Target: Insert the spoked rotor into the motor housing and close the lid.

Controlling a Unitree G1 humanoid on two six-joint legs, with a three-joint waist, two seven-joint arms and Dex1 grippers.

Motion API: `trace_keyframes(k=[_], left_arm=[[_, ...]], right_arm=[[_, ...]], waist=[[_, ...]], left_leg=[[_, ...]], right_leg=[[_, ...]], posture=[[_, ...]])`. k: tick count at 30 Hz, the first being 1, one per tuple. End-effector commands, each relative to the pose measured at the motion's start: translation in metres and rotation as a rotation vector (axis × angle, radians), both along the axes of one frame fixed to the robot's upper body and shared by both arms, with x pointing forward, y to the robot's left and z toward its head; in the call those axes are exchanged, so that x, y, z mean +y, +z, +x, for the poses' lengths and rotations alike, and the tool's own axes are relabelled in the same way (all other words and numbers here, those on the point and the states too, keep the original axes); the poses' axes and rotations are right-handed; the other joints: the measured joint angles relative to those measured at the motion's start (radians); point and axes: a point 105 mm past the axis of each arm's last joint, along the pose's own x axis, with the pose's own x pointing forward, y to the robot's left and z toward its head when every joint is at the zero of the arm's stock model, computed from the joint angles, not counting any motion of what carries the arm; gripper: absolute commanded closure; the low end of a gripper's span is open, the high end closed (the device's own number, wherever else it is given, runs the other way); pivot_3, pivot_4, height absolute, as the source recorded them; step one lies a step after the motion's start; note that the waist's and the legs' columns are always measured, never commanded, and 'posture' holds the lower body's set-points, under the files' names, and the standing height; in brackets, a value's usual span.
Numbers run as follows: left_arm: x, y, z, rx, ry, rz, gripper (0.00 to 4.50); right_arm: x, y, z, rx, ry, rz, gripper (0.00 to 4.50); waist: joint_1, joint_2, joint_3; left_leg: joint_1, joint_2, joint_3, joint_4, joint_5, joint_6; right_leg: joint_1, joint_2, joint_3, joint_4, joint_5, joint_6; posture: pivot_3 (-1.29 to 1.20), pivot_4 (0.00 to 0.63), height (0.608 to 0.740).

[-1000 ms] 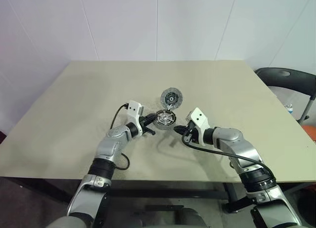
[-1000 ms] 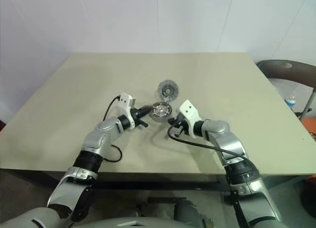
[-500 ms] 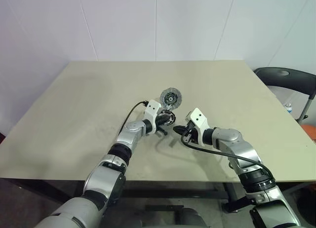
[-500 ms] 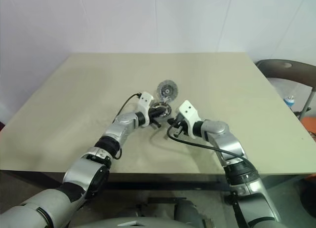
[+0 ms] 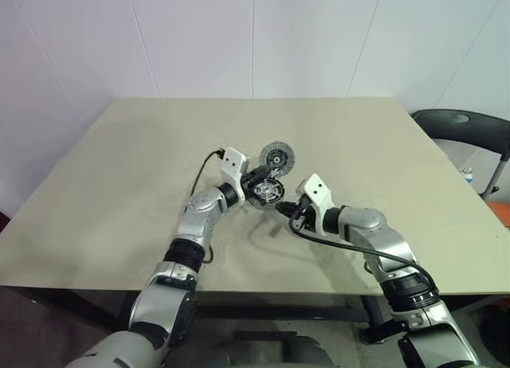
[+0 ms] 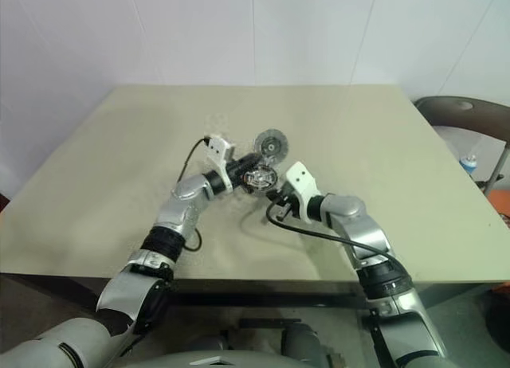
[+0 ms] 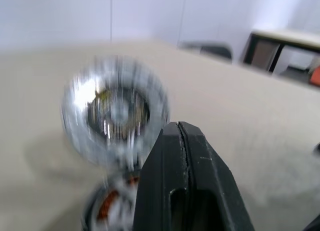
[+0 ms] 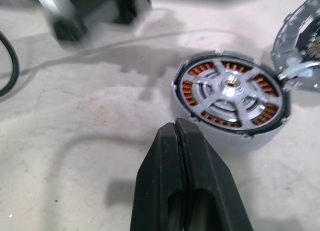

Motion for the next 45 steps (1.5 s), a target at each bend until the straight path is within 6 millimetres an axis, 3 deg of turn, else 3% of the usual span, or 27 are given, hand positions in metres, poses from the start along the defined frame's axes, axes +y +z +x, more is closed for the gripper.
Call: trace_keyframes(k=[1, 7, 12, 16, 19, 30, 31, 35, 45], left_arm=[[0.02, 0.02, -0.015, -0.075, -0.029, -0.038, 4.47], [0.067, -0.004, -0.054, -0.079, -0.062, 0.085, 4.47], [0.099, -0.02, -0.072, -0.044, -0.034, 0.175, 4.47], [0.109, -0.021, -0.072, -0.047, 0.02, 0.189, 4.47], [0.107, -0.021, -0.071, -0.047, 0.035, 0.18, 4.5], [0.104, -0.028, -0.067, -0.03, 0.057, 0.164, 4.5], [0.105, -0.028, -0.066, -0.03, 0.059, 0.164, 4.5], [0.107, -0.028, -0.065, -0.033, 0.064, 0.163, 4.5], [0.109, -0.027, -0.065, -0.035, 0.068, 0.166, 4.5]], right_arm=[[0.007, 0.021, 0.006, -0.07, 0.035, 0.026, 4.5], [0.018, 0.027, 0.015, -0.093, 0.105, -0.007, 4.5], [0.026, 0.031, 0.025, -0.108, 0.162, -0.04, 4.5], [0.034, 0.028, 0.029, -0.124, 0.221, -0.112, 4.5], [0.035, 0.022, 0.03, -0.137, 0.276, -0.213, 3.94], [0.032, 0.025, 0.044, -0.276, 0.397, -0.511, 0.2], [0.032, 0.026, 0.047, -0.291, 0.395, -0.53, 0.02], [0.03, 0.028, 0.056, -0.322, 0.376, -0.57, 0.02], [0.023, 0.008, 0.066, -0.354, 0.363, -0.699, 0.02]], waist=[[-0.002, 0.0, 0.0], [-0.02, 0.001, 0.0], [-0.022, 0.001, 0.0], [-0.02, 0.001, 0.0], [-0.021, 0.001, 0.0], [-0.023, 0.001, 0.0], [-0.024, 0.001, 0.0], [-0.023, 0.001, 0.0], [-0.027, 0.001, 0.0]], left_leg=[[0.0, 0.0, 0.0, 0.0, 0.0, 0.0], [0.001, 0.0, 0.0, 0.0, 0.0, 0.0], [0.001, 0.0, 0.0, 0.0, 0.0, 0.0], [0.001, 0.0, 0.0, 0.0, 0.0, 0.0], [0.0, 0.0, 0.0, 0.0, 0.0, 0.0], [0.0, 0.0, 0.0, 0.0, 0.0, 0.0], [0.0, 0.0, 0.0, 0.0, 0.0, 0.0], [0.0, 0.0, 0.0, 0.0, 0.0, 0.0], [-0.001, 0.0, 0.0, 0.0, 0.0, 0.0]], right_leg=[[0.0, 0.0, 0.0, 0.0, 0.0, 0.0], [0.0, 0.0, 0.001, 0.002, 0.0, 0.0], [0.0, 0.001, 0.0, 0.002, 0.0, 0.0], [0.0, 0.0, 0.0, 0.002, 0.0, 0.0], [0.0, 0.0, 0.0, 0.002, 0.0, 0.0], [-0.002, 0.0, 0.0, 0.002, 0.0, 0.0], [-0.002, 0.0, 0.0, 0.002, 0.0, 0.0], [-0.002, 0.0, 0.0, 0.002, 0.0, 0.0], [-0.002, 0.0, 0.0, 0.002, 0.0, 0.0]], posture=[[0.0, 0.0, 0.74], [0.0, 0.0, 0.74], [0.0, 0.0, 0.74], [0.0, 0.0, 0.74], [0.0, 0.0, 0.74], [0.0, 0.0, 0.74], [0.0, 0.0, 0.74], [0.0, 0.0, 0.74], [0.0, 0.0, 0.74]])
